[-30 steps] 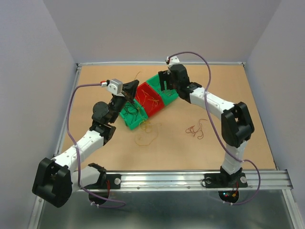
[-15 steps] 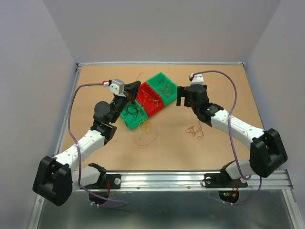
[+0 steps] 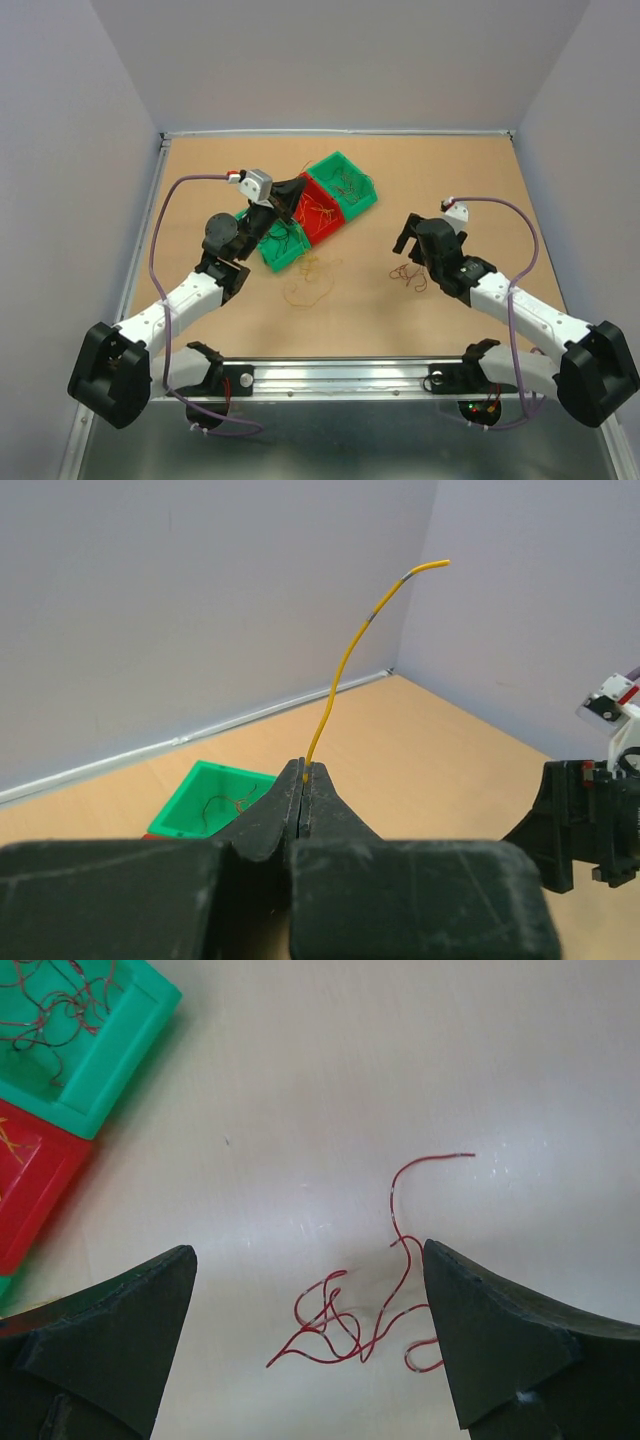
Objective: Untangle the cables
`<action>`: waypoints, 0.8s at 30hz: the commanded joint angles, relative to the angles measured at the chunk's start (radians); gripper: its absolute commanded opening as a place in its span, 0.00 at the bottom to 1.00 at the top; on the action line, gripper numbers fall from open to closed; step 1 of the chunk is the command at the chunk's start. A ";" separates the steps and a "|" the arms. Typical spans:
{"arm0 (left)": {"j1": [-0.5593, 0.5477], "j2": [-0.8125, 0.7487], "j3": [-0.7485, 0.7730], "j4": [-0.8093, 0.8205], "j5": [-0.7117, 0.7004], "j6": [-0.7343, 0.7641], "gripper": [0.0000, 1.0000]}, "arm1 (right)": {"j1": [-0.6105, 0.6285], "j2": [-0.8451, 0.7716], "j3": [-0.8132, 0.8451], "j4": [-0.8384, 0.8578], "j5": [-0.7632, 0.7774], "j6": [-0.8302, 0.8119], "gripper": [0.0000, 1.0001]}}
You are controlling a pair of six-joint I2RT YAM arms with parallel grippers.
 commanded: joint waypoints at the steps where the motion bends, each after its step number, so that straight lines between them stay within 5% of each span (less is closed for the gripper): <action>1: -0.017 -0.001 0.001 0.053 0.062 0.004 0.00 | 0.016 0.051 -0.003 -0.073 0.042 0.165 1.00; 15: -0.167 0.151 0.037 0.010 0.085 0.154 0.00 | 0.080 0.285 0.049 -0.235 0.073 0.322 0.97; 18: -0.173 0.145 0.038 0.004 0.064 0.161 0.00 | 0.089 0.292 0.047 -0.237 0.093 0.337 0.72; 19: -0.172 0.135 0.035 0.004 0.056 0.162 0.00 | 0.088 0.291 0.050 -0.237 0.093 0.337 0.34; 20: -0.173 0.127 0.031 0.006 0.050 0.165 0.00 | 0.089 0.286 0.050 -0.237 0.092 0.334 0.09; 21: -0.172 0.119 0.028 0.006 0.044 0.167 0.00 | 0.089 0.282 0.052 -0.235 0.085 0.327 0.00; 24: -0.170 0.096 0.040 -0.020 -0.022 0.147 0.00 | 0.096 0.236 0.061 -0.232 0.038 0.281 0.01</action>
